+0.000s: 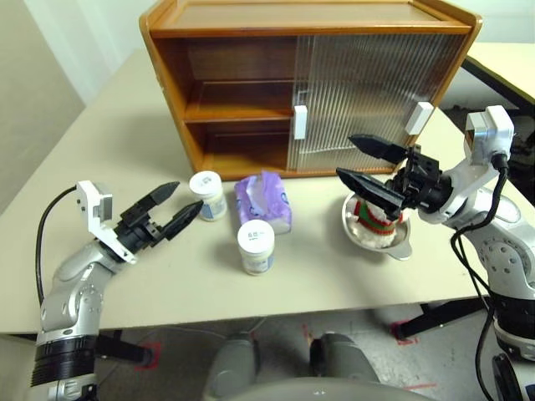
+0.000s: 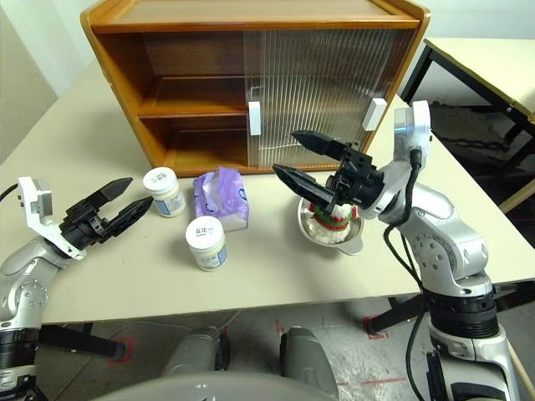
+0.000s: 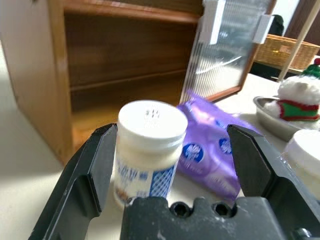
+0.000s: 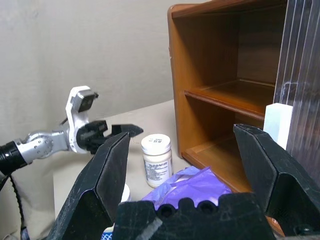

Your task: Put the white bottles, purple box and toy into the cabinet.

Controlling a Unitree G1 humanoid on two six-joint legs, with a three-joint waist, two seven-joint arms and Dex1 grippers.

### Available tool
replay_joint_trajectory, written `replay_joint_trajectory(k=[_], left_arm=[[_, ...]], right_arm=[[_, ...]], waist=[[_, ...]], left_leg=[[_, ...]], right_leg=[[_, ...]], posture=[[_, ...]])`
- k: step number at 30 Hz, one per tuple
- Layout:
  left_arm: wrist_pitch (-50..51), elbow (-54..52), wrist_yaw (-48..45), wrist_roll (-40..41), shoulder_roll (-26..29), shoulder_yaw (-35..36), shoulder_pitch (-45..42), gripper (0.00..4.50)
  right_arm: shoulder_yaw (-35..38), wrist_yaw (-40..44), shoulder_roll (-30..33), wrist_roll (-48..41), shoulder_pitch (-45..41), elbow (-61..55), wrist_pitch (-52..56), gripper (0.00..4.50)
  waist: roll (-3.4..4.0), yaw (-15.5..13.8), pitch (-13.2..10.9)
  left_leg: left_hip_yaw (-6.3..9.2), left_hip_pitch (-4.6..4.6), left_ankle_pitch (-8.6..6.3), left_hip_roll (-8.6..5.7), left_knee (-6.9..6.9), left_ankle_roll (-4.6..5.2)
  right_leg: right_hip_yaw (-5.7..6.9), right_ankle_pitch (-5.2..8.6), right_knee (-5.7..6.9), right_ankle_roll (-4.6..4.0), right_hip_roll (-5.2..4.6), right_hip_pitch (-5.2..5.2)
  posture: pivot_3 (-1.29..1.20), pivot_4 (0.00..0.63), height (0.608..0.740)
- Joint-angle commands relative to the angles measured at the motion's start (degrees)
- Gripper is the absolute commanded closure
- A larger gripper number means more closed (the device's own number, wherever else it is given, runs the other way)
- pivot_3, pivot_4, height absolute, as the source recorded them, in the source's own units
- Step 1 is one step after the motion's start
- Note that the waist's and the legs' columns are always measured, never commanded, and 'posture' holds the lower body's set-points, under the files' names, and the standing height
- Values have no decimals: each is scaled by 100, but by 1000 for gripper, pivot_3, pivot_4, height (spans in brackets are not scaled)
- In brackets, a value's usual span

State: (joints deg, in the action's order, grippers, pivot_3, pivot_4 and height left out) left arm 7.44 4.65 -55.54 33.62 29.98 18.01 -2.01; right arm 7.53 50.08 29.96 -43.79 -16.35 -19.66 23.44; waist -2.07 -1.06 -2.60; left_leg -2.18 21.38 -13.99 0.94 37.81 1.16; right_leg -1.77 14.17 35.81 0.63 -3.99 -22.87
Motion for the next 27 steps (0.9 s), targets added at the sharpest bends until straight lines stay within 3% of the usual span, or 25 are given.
replay_joint_trajectory(k=[1, 11, 27], left_arm=[[-287, 344, 18, -208, -108, -77, -93, 48], [-841, 1108, -196, -656, -387, -564, -377, 48], [-1628, 2145, -64, -985, -341, -515, -770, 48]], right_arm=[[60, -12, 72, -12, -4, -57, 48, 0], [131, -118, 189, -89, -18, -192, 150, 0], [166, -332, 155, -133, 151, -411, 171, 0]], waist=[[0, 1, 0], [-2, 18, 1], [-6, 30, 4]], left_leg=[[-1, 0, 0, 0, 0, -1], [-10, 8, -1, 0, -1, 0], [-18, 26, 0, 0, -2, 2]], right_leg=[[0, 0, 0, 0, 0, -1], [0, -20, 2, 28, 5, -13], [-1, -36, 4, 45, 5, -36]], posture=[[47, 0, 740], [14, 0, 740], [-7, 0, 740]])
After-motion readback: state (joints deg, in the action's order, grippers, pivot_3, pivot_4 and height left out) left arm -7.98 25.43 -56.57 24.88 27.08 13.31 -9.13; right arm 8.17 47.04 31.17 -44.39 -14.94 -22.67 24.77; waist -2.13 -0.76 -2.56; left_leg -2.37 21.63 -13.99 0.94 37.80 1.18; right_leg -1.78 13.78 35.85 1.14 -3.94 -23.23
